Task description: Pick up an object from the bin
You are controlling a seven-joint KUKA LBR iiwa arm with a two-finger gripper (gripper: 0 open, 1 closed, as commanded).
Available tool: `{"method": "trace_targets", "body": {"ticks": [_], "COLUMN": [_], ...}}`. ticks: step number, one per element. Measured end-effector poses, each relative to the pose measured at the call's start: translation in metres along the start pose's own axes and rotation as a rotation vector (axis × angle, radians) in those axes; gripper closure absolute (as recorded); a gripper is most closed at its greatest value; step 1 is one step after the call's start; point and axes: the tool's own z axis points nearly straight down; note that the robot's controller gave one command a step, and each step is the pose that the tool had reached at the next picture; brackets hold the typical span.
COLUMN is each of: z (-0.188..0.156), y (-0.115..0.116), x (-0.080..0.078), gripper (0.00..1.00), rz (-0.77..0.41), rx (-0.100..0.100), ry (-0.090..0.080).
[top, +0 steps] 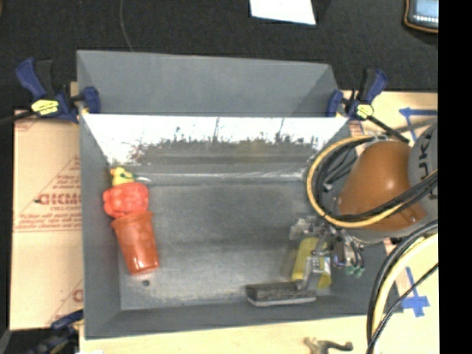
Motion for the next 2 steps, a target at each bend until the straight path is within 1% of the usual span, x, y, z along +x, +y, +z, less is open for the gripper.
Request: {"method": "trace_targets", "body": {"ticks": [1,2], "z": [0.048,0.048], "y": [-0.027,0.024], "x": [0.001,0.010], "gripper": [0.00,1.00], "rz": [-0.266,-0.093], "rx": [0.010,0.001], "ry": [-0.016,-0.005]}}
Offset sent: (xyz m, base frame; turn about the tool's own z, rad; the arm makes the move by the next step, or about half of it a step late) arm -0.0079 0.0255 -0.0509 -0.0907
